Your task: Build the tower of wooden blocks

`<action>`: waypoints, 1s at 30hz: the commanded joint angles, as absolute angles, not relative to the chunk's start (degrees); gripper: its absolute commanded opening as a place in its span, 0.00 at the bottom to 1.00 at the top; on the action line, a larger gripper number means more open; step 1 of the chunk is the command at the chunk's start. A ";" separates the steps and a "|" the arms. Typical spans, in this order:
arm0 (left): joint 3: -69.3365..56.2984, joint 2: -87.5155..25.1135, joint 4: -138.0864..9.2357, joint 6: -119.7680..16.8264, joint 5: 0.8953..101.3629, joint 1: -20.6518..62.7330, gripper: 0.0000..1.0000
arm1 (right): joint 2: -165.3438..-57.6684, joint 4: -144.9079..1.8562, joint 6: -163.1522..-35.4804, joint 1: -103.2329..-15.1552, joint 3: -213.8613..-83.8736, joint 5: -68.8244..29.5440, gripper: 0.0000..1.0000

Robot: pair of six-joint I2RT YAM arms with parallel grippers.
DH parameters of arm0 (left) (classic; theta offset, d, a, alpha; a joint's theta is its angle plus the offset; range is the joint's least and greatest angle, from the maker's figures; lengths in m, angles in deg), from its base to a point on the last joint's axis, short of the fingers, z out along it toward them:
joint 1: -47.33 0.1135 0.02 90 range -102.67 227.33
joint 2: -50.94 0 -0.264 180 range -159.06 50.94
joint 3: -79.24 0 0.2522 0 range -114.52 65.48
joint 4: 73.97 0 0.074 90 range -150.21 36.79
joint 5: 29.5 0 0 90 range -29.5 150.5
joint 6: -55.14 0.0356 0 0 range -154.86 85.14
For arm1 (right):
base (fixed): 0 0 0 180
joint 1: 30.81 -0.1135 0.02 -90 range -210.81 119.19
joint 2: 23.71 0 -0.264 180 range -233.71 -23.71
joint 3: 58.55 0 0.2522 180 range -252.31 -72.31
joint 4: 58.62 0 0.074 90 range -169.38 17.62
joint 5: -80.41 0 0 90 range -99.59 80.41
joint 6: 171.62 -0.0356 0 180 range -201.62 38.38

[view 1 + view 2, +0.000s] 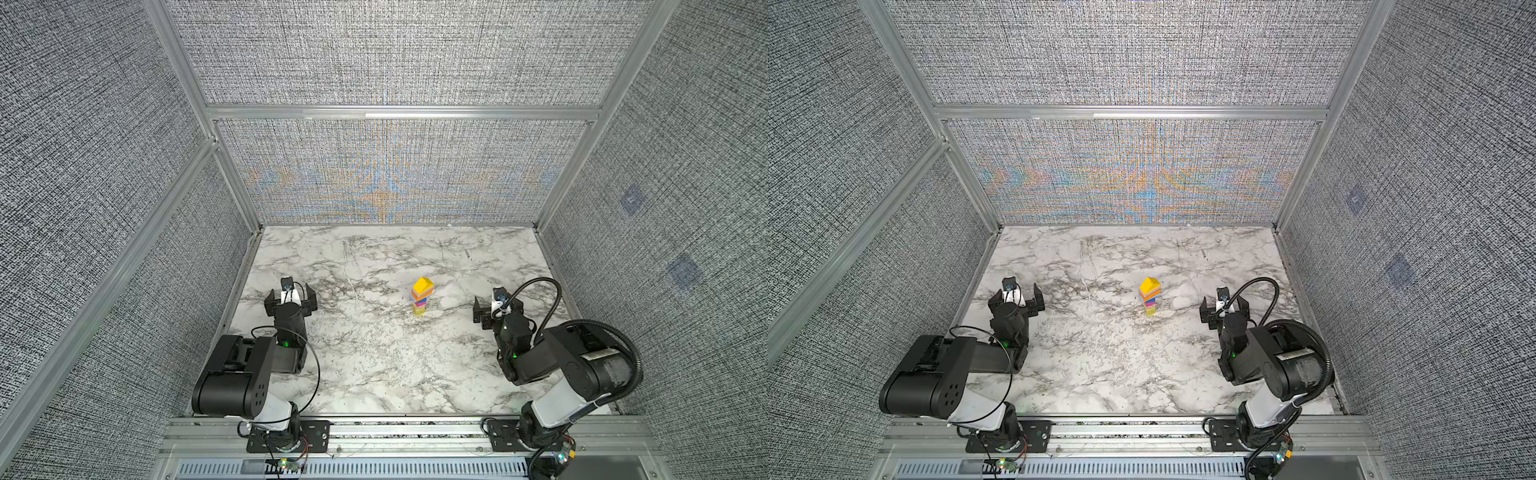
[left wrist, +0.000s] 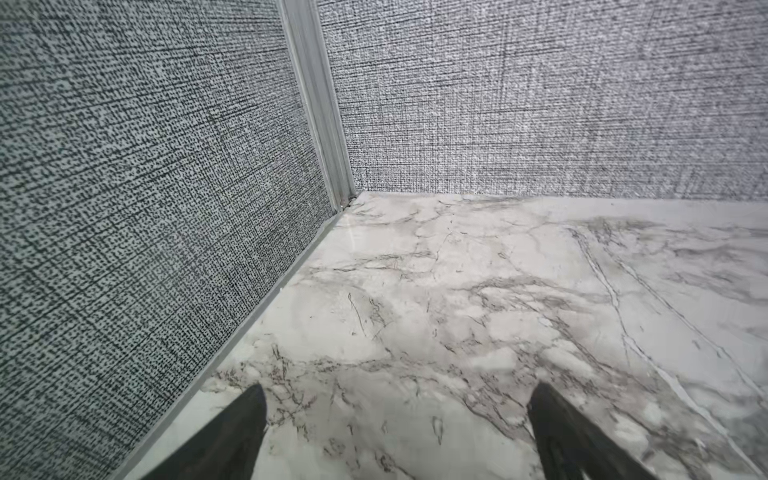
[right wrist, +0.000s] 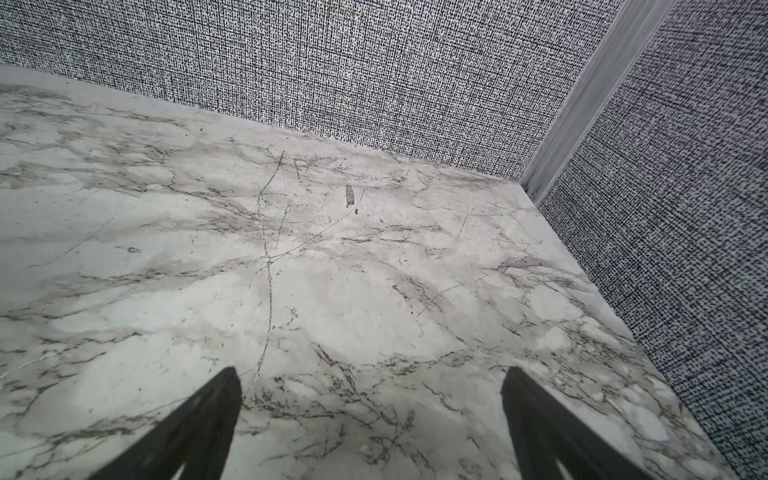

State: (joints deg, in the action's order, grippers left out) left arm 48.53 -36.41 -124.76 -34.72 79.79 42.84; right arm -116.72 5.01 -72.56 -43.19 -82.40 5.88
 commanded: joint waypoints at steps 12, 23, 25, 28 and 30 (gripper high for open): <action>50.61 -37.40 -125.65 -34.49 72.76 43.54 0.99 | -116.42 8.09 -70.72 -43.58 -81.03 2.85 0.99; 45.53 -36.76 -115.09 -36.60 67.82 46.39 0.99 | -112.37 -22.28 -80.68 -33.54 -94.77 -6.12 0.99; 45.44 -36.49 -114.38 -36.86 67.93 46.40 0.99 | -112.12 -22.16 -80.31 -33.77 -94.58 -6.07 0.99; 45.82 -36.64 -115.45 -36.62 67.93 46.41 0.99 | -112.15 -21.55 -79.99 -34.16 -94.35 -5.81 0.99; 45.81 -36.60 -115.37 -36.67 67.97 46.36 0.99 | -112.12 -21.60 -79.97 -34.14 -94.37 -5.81 0.99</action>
